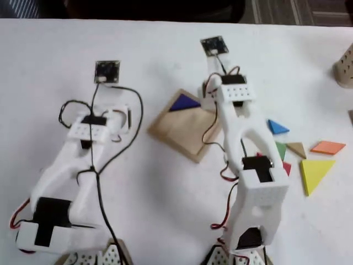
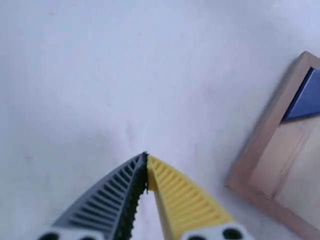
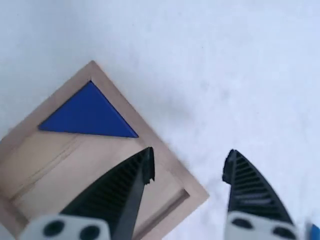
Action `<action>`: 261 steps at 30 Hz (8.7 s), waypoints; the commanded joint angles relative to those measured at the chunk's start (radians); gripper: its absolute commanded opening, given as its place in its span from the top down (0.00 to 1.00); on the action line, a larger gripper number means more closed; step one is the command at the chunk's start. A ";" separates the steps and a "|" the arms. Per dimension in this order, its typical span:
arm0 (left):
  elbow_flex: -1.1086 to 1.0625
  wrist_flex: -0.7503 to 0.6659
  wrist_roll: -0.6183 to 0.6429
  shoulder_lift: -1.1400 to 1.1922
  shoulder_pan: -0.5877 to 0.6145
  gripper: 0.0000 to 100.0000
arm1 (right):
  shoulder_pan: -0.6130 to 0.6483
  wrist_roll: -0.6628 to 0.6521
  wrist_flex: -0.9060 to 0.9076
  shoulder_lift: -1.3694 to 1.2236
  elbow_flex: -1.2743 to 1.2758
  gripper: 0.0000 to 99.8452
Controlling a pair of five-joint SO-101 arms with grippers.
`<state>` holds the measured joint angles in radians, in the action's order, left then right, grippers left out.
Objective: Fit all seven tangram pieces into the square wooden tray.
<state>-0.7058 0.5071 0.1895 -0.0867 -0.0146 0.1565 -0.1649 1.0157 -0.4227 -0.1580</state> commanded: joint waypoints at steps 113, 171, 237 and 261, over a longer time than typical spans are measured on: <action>0.064 -0.048 -0.037 0.038 -0.012 0.97 | -0.819 -1.321 0.340 0.058 -0.147 0.81; 0.066 -0.049 -0.037 0.039 -0.015 0.97 | -0.911 -1.605 0.427 -0.582 -0.763 0.87; 0.086 -0.049 -0.037 0.038 0.024 0.97 | 0.280 -0.281 0.206 0.263 0.382 0.81; 0.078 0.106 -0.212 -0.039 -0.085 0.98 | -0.236 -0.152 0.131 0.780 0.859 0.98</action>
<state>-0.6813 0.5501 -0.0084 -0.0514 -0.0361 0.0138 -0.3307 1.2029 0.2002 0.6107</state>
